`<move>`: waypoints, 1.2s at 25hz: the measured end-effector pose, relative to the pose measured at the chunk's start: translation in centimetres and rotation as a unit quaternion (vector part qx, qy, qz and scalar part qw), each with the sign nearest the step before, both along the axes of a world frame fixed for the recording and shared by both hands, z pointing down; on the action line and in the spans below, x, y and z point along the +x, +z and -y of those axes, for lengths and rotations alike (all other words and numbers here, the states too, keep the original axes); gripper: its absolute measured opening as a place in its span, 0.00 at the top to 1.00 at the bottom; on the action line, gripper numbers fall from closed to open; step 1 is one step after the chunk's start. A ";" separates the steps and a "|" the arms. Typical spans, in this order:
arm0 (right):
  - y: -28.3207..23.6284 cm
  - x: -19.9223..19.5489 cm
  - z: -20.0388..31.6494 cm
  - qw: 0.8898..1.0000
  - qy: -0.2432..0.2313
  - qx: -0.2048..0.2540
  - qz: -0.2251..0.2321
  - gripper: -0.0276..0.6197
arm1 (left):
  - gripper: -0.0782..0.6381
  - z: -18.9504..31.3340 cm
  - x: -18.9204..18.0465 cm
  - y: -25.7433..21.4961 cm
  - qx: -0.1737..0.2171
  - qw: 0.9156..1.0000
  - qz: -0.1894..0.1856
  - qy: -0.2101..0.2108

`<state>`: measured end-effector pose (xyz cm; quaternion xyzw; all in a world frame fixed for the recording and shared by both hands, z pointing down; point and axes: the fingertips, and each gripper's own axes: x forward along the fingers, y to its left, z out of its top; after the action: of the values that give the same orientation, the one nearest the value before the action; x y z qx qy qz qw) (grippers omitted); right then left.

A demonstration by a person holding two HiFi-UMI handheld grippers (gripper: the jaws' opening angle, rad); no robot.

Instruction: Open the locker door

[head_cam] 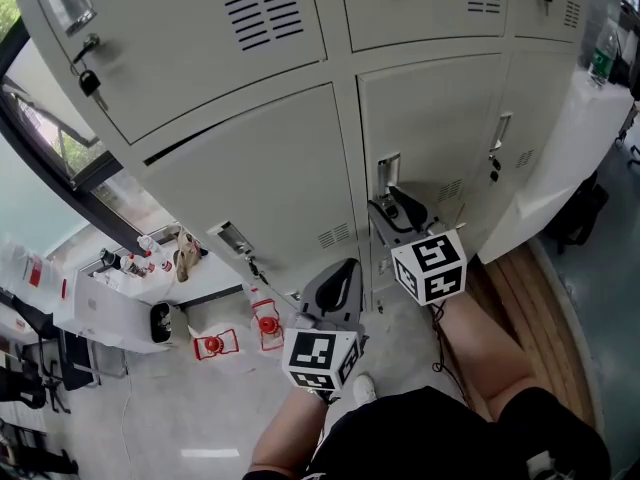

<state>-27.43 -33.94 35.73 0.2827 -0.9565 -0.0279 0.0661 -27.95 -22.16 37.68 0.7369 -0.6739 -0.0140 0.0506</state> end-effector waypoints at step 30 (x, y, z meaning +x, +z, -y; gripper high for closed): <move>0.1 -1.5 2.4 0.996 0.087 -0.021 0.007 0.71 | 0.86 -0.2 -2.1 1.9 -0.012 0.996 -0.009 0.087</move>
<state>-28.98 -36.31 35.83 0.3636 -0.9291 0.0000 0.0678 -30.03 -21.98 39.59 0.7917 -0.6072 -0.0081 0.0666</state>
